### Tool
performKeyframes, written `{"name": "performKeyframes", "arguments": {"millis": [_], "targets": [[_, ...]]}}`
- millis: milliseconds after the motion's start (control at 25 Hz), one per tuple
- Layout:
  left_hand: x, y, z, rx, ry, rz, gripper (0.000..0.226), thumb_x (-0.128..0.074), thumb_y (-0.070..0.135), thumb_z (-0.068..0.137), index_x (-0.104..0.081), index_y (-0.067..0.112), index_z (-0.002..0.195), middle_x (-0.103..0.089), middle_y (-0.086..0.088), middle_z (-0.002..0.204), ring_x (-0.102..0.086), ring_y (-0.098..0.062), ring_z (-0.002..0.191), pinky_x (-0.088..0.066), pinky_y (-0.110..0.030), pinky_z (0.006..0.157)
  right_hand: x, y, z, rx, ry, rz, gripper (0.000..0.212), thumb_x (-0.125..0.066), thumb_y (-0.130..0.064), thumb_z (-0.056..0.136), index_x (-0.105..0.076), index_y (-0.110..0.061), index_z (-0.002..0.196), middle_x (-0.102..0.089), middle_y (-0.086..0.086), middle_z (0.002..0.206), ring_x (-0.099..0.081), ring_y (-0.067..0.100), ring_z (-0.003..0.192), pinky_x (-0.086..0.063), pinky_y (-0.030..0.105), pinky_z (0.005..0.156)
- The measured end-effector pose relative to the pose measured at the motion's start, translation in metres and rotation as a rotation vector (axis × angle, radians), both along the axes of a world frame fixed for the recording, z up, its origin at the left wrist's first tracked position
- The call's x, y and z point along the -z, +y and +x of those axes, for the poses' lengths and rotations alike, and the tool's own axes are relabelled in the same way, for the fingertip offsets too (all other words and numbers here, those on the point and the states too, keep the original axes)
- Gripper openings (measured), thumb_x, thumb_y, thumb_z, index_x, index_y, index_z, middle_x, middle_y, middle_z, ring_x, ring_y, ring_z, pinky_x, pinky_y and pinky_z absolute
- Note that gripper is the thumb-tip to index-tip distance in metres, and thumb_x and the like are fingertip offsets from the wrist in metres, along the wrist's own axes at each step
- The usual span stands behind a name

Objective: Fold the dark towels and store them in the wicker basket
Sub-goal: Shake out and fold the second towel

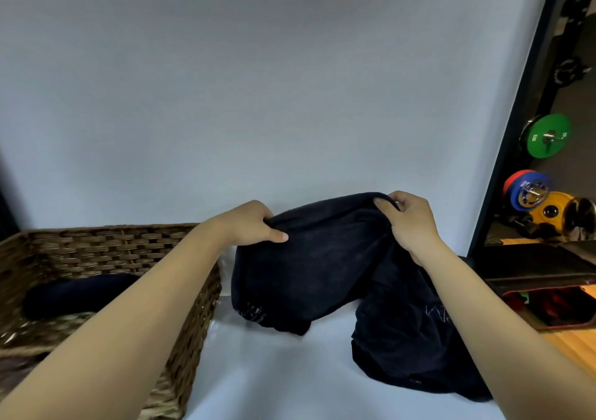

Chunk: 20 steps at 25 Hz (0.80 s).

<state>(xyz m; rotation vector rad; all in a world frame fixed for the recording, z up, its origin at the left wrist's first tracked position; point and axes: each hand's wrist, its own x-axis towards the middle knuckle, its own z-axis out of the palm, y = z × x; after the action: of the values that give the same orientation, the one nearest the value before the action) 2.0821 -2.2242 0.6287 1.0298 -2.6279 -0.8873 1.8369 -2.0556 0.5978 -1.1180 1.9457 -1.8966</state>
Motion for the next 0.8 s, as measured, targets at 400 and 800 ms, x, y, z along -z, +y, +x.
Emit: {"name": "performKeyframes", "arguments": {"millis": [400,800], "targets": [[-0.033,0.007,-0.009,0.046,0.4,0.261,0.038,-0.06,0.045,0.098,-0.07,0.009,0.104,-0.077,0.0,0.104,-0.072,-0.02,0.098,-0.052,-0.034,0.093,-0.03,0.029,-0.033,-0.05,-0.047,-0.084,0.022,-0.07,-0.026,0.094,-0.071,-0.006,0.087,-0.073,0.005,0.08,-0.065,0.013,0.074,-0.053,0.027,0.07],[-0.049,-0.009,-0.044,-0.138,0.228,-0.158,0.009,-0.067,0.026,0.096,-0.064,0.018,0.091,-0.06,0.002,0.09,-0.056,-0.016,0.082,-0.043,-0.026,0.07,-0.031,0.02,-0.066,-0.012,-0.097,0.036,0.028,-0.073,-0.028,0.092,-0.072,0.0,0.089,-0.072,0.013,0.083,-0.064,0.022,0.076,-0.055,0.037,0.078]]}}
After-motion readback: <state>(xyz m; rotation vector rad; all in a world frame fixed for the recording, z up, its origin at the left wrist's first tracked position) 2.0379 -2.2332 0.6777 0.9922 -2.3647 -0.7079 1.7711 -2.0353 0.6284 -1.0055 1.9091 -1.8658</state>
